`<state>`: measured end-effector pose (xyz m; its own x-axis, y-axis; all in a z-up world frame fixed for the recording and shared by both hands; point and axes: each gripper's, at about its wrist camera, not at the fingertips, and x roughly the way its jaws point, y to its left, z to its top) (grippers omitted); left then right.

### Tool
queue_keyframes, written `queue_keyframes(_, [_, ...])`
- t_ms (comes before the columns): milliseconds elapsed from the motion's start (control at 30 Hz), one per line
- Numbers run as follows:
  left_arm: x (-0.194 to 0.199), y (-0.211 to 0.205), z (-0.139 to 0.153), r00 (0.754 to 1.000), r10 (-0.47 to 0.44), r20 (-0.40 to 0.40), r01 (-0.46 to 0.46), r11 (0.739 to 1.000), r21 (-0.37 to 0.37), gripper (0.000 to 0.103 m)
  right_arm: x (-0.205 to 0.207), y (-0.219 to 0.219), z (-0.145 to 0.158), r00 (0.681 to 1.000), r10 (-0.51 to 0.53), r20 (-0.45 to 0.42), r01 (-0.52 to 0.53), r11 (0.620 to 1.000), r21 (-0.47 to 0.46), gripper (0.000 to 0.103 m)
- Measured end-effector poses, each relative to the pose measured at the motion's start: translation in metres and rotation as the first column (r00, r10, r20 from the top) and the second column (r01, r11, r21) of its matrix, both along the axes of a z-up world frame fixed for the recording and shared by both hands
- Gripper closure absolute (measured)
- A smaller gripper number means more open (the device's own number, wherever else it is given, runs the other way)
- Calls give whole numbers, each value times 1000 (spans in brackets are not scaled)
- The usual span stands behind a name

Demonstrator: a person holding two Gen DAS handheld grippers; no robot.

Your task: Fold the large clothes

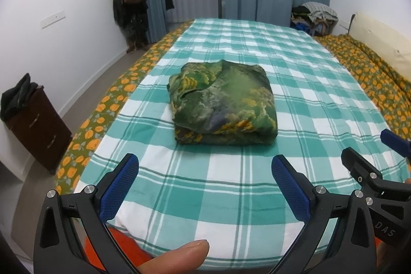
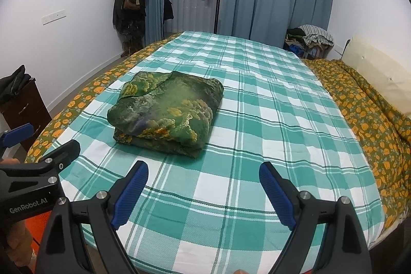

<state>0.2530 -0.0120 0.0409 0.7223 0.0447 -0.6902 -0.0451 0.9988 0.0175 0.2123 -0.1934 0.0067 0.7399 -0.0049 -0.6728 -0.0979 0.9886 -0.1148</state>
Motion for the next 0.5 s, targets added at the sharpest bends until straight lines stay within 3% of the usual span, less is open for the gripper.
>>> queue_keyframes(500, [-2, 7, 12, 1000, 13, 28, -13, 1000, 4, 1, 0, 9, 9, 1000, 17, 12, -17, 1000, 1, 13])
